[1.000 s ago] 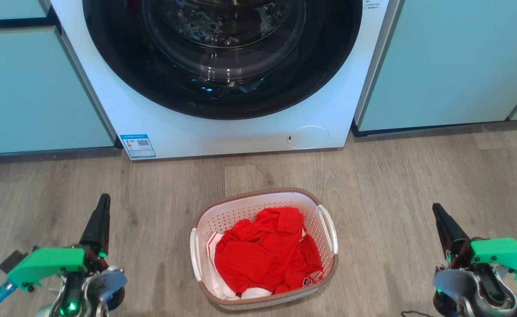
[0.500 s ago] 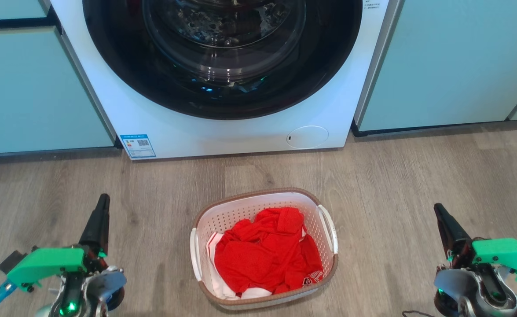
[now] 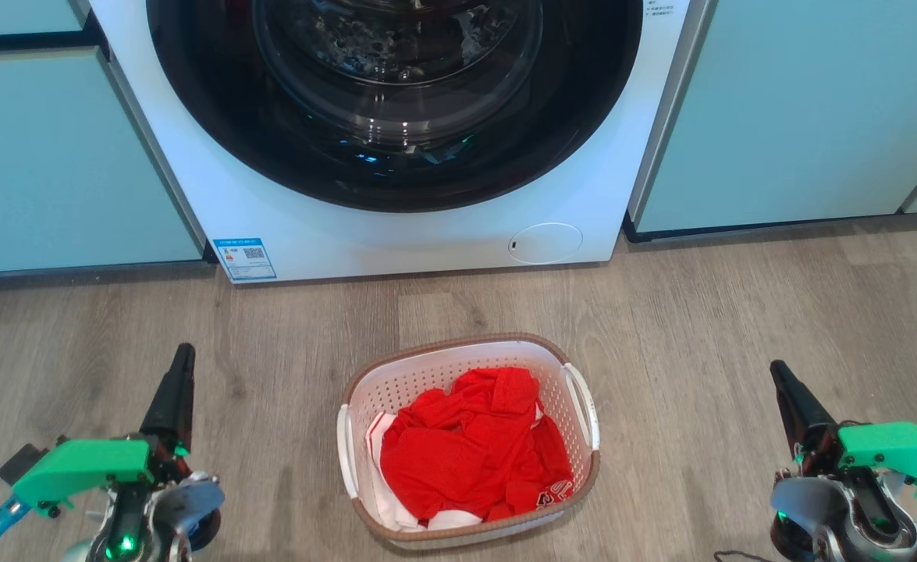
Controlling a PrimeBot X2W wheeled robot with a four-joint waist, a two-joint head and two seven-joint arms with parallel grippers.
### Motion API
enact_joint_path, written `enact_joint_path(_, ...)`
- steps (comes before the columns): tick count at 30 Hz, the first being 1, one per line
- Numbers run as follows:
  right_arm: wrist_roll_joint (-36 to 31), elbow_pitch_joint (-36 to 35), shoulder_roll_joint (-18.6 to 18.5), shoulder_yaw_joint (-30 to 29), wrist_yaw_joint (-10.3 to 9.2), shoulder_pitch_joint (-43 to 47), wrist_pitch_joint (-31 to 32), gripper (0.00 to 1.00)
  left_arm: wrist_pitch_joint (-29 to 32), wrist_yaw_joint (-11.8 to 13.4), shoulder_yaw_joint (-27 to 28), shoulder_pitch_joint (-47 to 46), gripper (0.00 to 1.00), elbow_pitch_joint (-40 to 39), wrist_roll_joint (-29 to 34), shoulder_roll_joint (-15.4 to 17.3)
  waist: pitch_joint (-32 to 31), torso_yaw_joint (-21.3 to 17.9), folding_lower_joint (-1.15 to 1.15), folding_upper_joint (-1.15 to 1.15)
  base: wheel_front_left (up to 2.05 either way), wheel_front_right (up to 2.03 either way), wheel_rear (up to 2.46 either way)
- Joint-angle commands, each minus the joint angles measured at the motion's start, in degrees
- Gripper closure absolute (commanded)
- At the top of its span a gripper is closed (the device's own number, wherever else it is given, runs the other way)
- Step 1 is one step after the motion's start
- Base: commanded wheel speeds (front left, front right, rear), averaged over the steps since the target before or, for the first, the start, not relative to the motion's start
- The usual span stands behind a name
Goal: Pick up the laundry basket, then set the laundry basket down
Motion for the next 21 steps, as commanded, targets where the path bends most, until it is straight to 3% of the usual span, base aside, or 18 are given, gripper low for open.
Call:
enact_joint_path(1, -0.2, -2.0, -0.7, 1.1, 0.14, -2.7, 0.5, 1.00, 0.3, -0.4, 1.9, -2.8, 1.00, -1.7, 0.3, 0.6, 0.0, 0.0, 0.00, 0.00, 0.00, 0.00, 0.00)
enact_joint_path(21, -0.3, -2.0, -0.6, 0.9, 0.14, -2.7, 0.6, 1.00, 0.4, -0.4, 2.0, -2.8, 1.00, -1.7, 0.4, 0.5, 0.0, 0.0, 0.00, 0.00, 0.00, 0.00, 0.00)
